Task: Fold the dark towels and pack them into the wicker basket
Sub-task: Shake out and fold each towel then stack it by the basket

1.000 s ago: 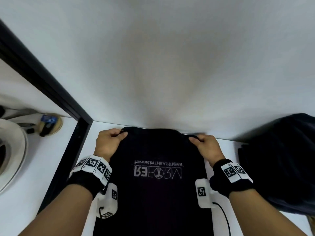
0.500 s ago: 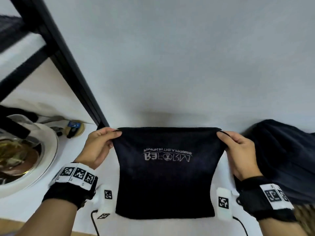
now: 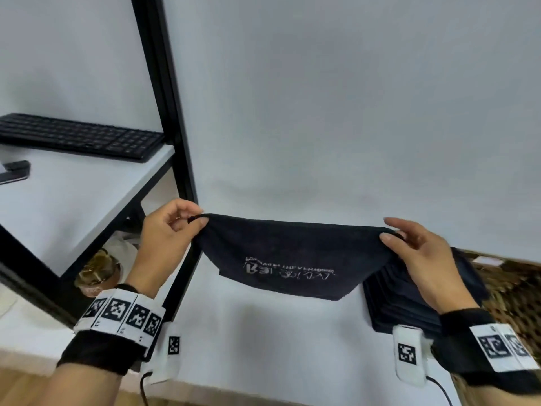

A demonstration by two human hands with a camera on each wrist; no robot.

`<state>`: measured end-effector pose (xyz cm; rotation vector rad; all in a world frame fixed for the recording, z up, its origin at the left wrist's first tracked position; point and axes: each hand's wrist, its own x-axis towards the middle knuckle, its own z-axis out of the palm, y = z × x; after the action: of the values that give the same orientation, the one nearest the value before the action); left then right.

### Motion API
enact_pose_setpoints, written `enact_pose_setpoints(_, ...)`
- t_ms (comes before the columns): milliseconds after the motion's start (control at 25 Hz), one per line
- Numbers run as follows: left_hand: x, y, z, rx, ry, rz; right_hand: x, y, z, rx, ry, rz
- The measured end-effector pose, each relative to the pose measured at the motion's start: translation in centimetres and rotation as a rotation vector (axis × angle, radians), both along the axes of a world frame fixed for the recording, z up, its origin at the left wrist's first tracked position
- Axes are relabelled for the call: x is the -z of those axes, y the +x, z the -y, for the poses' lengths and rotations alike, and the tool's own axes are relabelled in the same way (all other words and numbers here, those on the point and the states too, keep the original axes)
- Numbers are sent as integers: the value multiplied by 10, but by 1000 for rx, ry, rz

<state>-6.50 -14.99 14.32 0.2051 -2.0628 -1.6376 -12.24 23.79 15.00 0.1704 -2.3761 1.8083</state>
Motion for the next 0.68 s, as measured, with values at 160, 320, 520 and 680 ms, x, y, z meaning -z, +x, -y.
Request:
enact_pose_setpoints(160, -1, 1, 0, 15, -555, 200, 0, 1, -1, 18, 241, 38)
enact_pose_setpoints(320, -2, -14, -9, 13, -597, 253, 8, -14, 10, 34, 75, 108)
enact_pose_setpoints(520, -16, -18, -14, 104, 151, 102, 0, -19, 22, 86, -218, 10)
enact_pose_setpoints(680, 9, 8, 2, 250, 193, 229, 24, 5, 14, 75, -262, 22)
